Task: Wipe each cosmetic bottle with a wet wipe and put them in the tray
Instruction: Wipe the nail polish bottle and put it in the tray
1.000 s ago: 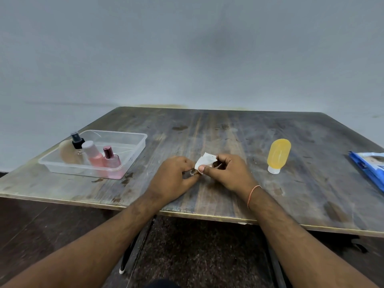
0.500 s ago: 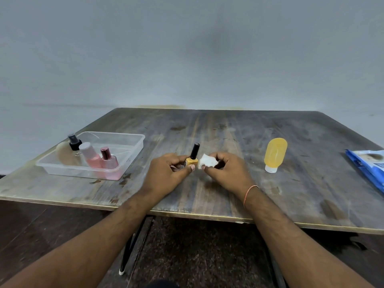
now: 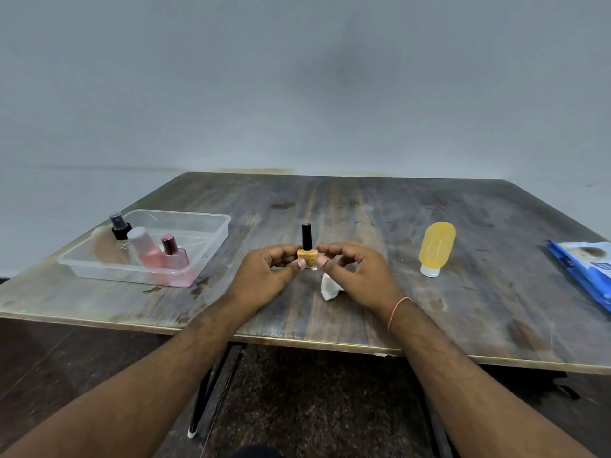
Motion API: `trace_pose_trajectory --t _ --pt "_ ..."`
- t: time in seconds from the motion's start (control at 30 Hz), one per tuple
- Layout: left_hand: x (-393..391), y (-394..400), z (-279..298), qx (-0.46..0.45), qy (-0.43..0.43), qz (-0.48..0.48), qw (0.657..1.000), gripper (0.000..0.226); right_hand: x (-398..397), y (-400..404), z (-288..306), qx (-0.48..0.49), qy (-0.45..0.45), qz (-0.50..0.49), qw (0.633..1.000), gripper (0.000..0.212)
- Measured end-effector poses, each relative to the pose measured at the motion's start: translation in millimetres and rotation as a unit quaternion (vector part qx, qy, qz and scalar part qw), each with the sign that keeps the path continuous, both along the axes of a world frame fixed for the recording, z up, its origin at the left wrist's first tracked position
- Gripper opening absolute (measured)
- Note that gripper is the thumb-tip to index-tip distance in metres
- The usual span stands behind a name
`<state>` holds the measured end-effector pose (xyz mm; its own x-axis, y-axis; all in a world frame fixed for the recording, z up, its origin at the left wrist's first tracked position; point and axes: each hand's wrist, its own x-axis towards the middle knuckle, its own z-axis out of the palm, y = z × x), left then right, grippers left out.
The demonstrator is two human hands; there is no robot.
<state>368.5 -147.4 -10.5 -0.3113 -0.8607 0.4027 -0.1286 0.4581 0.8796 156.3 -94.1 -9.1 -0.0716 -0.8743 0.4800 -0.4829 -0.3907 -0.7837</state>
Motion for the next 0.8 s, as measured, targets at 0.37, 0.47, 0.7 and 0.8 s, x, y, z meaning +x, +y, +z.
trace_pose_trajectory --t 0.37,0.47,0.7,0.8 --pt "0 5 4 -0.078 -0.134 -0.039 0.987 0.024 8 10 7 0.008 -0.035 0.017 0.999 0.024" --pt "1 8 3 -0.075 -0.134 -0.063 0.986 0.042 15 16 10 -0.005 0.009 0.02 1.0 0.042" --pt "7 26 16 0.024 -0.037 -0.107 0.993 0.065 29 17 36 -0.018 0.074 0.0 0.997 0.022" --pt "23 25 34 -0.029 -0.048 -0.088 0.995 0.066 41 12 58 -0.005 0.023 -0.012 1.0 0.02"
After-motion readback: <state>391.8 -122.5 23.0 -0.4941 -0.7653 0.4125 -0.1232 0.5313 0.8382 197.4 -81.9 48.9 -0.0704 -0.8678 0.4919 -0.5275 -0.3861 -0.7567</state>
